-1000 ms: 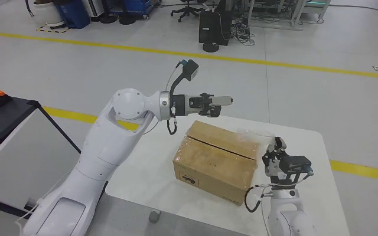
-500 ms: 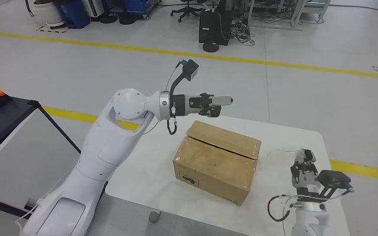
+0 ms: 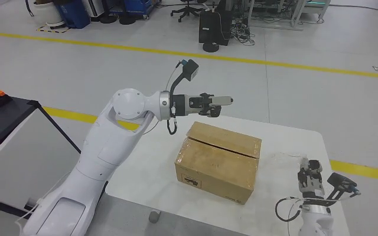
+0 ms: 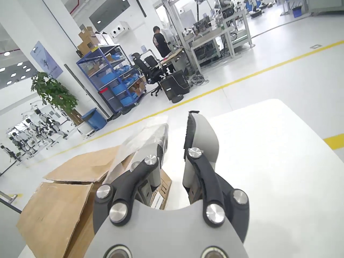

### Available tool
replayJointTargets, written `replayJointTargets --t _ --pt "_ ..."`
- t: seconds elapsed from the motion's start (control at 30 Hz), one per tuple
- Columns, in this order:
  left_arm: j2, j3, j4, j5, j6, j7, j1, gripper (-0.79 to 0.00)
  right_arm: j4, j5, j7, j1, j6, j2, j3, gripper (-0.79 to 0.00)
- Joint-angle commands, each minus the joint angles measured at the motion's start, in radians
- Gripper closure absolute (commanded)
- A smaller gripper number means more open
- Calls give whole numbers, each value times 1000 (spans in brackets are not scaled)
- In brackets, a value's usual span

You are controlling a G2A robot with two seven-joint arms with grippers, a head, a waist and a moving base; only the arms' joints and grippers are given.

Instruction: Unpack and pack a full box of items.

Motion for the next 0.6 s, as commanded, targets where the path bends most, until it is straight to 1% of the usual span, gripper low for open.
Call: replayJointTargets --t 0.0,0.17,0.43,0.57 --pt "0 0 0 0 0 0 0 -785 19 28 31 10 -14 1 10 -785" --pt "0 0 0 0 0 0 0 -785 63 104 95 34 -57 3 42 -785" --pt "0 0 0 0 0 0 0 -785 116 197 145 48 -138 8 98 -785" --pt "0 0 0 0 0 0 0 -785 152 284 196 56 -178 10 126 -785"
